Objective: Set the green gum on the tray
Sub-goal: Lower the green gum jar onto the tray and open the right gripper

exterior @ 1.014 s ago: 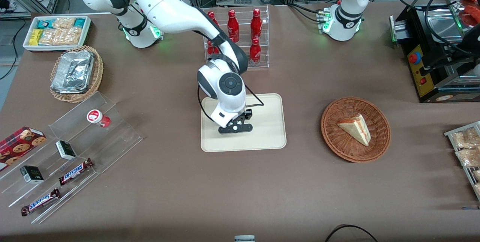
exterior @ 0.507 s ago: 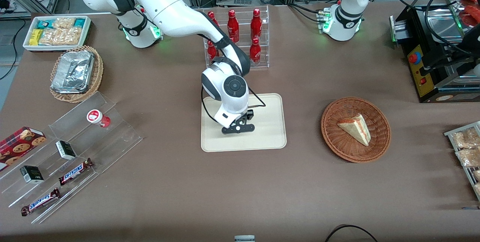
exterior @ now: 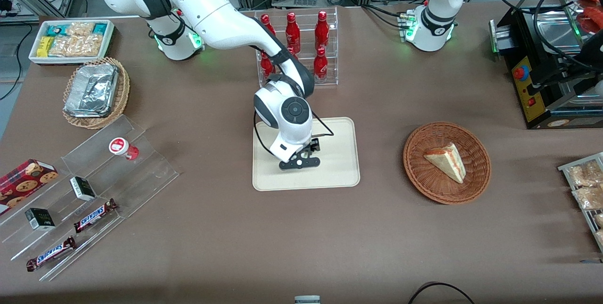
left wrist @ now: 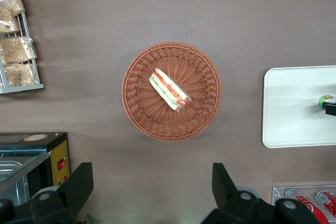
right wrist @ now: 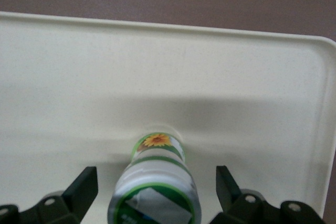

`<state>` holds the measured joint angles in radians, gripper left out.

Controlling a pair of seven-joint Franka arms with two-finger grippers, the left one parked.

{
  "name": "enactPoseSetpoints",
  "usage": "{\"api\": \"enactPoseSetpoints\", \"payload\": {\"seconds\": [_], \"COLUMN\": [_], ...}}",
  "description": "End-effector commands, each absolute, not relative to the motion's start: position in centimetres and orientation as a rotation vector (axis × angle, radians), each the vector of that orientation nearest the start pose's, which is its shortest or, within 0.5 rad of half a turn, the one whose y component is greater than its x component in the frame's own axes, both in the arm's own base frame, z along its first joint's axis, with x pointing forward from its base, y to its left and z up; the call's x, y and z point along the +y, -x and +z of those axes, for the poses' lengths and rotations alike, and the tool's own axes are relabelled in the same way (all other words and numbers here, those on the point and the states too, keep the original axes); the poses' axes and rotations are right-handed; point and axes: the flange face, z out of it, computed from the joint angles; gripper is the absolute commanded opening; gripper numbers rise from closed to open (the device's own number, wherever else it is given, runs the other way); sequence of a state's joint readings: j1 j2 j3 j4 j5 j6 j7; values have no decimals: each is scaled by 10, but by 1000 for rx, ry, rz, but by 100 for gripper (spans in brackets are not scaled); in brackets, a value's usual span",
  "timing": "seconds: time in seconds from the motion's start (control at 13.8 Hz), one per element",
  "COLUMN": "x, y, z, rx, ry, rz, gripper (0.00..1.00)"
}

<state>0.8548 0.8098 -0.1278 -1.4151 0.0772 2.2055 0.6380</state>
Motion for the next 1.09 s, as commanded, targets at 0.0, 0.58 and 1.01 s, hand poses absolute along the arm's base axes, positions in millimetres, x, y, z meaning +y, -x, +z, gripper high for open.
{"api": "enactPoseSetpoints", "payload": {"seconds": [0.0,0.58,1.01], "x": [505,487,442], "y": [-534,-539,-554], "z": [232,297,384], "rx": [-172,-289,-273], "ry": [3157,3163,3142], "rz": [-57,-2,45], "gripper": [100,100,100]}}
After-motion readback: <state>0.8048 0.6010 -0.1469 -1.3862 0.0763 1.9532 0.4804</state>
